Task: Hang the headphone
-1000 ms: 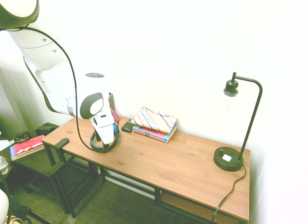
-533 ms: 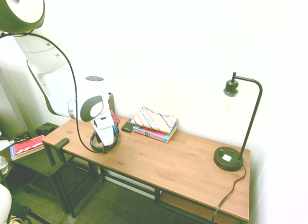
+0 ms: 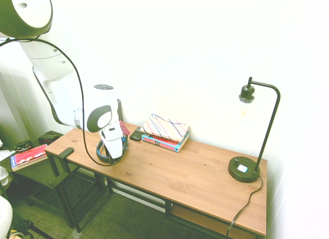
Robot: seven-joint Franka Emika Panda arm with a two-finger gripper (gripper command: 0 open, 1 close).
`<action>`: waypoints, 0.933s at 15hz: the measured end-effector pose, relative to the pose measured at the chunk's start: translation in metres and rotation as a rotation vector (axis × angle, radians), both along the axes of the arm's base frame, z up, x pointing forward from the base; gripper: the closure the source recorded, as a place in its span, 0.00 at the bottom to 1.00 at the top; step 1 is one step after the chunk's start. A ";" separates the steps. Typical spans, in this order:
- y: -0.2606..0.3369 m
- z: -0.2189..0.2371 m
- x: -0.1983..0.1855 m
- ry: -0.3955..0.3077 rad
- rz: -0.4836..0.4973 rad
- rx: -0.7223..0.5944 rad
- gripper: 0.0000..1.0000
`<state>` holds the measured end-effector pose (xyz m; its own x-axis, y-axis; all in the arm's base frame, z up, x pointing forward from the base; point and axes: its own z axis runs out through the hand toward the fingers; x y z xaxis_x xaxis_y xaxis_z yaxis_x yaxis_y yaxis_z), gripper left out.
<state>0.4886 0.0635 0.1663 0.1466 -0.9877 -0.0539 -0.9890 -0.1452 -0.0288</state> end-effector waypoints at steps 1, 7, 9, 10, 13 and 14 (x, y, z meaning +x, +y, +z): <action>0.000 0.000 0.000 0.001 0.000 0.001 1.00; -0.001 -0.003 -0.001 0.005 0.004 -0.001 1.00; -0.001 -0.002 -0.001 0.003 0.006 -0.002 1.00; -0.001 0.000 0.000 0.000 0.009 -0.001 1.00; 0.000 0.031 0.002 -0.012 0.046 -0.012 1.00; 0.000 0.050 0.001 -0.021 0.089 -0.035 1.00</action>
<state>0.4893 0.0636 0.2167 0.2342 -0.9721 -0.0153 -0.9714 -0.2334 -0.0430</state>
